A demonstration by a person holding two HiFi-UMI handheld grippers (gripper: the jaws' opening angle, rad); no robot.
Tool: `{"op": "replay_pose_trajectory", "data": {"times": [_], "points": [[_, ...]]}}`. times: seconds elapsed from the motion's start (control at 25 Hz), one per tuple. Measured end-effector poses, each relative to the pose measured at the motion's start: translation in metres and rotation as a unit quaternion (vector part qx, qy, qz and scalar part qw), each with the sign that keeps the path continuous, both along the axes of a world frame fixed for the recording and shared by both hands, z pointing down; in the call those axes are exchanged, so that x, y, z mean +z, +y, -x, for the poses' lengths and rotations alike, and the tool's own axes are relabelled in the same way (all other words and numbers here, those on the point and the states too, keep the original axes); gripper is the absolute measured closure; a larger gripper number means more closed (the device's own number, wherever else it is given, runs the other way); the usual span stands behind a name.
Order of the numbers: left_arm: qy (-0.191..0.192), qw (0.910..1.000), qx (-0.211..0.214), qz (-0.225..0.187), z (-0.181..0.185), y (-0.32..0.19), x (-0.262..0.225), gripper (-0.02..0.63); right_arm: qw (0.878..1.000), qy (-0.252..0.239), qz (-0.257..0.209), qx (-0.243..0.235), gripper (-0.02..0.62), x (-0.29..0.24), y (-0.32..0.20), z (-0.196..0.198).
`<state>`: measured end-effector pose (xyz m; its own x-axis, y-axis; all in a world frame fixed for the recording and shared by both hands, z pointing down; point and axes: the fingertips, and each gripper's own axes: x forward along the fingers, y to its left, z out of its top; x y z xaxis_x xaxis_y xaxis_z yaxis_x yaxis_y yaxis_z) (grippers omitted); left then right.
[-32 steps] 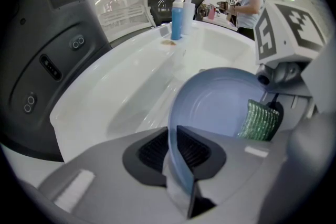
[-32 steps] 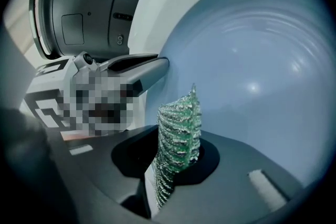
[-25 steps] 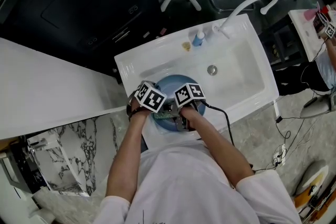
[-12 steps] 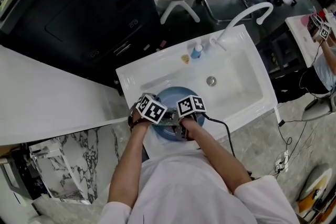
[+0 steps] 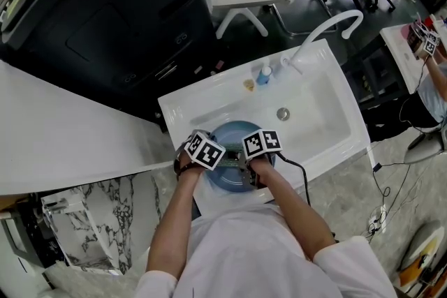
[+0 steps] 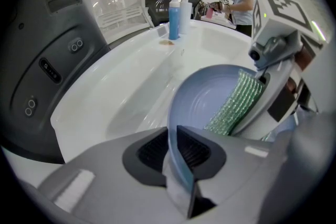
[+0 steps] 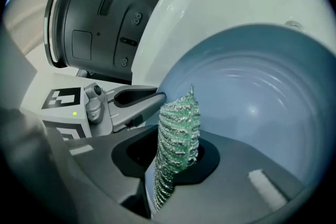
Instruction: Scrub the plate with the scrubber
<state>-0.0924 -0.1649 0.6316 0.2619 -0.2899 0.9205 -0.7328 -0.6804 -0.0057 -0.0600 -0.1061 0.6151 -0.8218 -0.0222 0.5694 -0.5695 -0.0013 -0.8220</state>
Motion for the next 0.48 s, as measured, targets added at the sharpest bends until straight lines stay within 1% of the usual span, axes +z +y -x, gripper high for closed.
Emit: {"op": "replay_pose_trajectory", "data": {"times": [0.16,0.48], "points": [[0.001,1.0,0.0,-0.001,0.0,0.0,0.0,0.497,1.0,0.008,-0.006,-0.008,0.528,0.001,-0.008,0.003],[-0.001,1.0,0.0,-0.001,0.0,0.0,0.0,0.497,0.999,0.025,-0.009,-0.043,0.528,0.006,-0.016,0.007]]}}
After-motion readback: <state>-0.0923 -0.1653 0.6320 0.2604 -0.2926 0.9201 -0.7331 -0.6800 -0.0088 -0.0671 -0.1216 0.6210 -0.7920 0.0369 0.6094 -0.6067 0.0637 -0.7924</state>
